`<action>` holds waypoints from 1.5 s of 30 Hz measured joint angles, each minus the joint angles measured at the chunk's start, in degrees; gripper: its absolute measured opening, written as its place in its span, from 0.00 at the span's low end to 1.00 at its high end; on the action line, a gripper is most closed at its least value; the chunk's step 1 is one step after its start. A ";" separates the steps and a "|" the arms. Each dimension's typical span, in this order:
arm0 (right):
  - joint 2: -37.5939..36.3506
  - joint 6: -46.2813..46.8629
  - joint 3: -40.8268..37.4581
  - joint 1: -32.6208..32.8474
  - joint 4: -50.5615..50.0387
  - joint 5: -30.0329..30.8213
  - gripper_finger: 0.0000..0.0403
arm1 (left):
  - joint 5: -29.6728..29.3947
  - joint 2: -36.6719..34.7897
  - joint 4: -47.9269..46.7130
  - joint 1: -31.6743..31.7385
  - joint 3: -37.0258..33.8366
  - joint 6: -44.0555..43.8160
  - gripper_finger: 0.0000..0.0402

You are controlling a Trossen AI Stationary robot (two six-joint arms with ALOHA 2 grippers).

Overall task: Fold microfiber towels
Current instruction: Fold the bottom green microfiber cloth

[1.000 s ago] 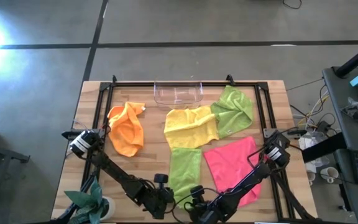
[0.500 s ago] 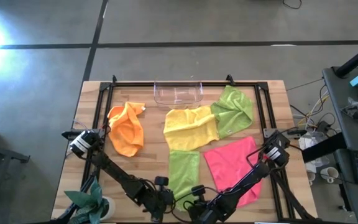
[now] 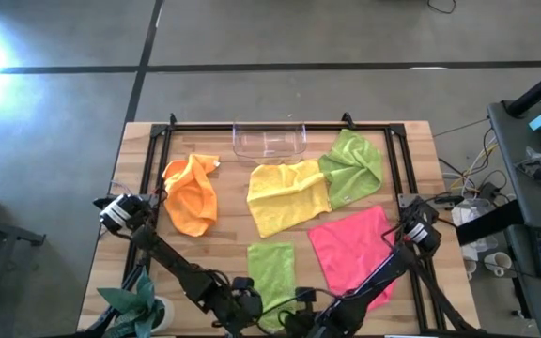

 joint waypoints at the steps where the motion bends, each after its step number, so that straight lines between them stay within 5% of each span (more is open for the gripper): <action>1: 0.00 1.06 0.90 0.32 -0.73 -0.07 0.02 | 0.01 -0.40 -0.20 0.00 0.00 -0.31 0.00; 11: -0.13 9.50 8.26 -0.06 -18.25 10.65 0.02 | -1.64 -2.29 -5.32 0.41 0.09 -1.88 0.00; 18: -0.13 17.80 5.87 -4.71 -22.72 14.68 0.02 | -10.50 -4.98 -17.44 3.13 0.09 -6.40 0.00; 25: -0.13 21.37 3.47 -9.11 -27.65 17.78 0.02 | -11.82 -5.21 -20.75 7.67 -0.51 -6.37 0.00; 45: -0.13 18.35 2.28 -13.46 -27.08 17.52 0.02 | -11.83 -5.47 -26.07 11.27 -0.69 -6.50 0.00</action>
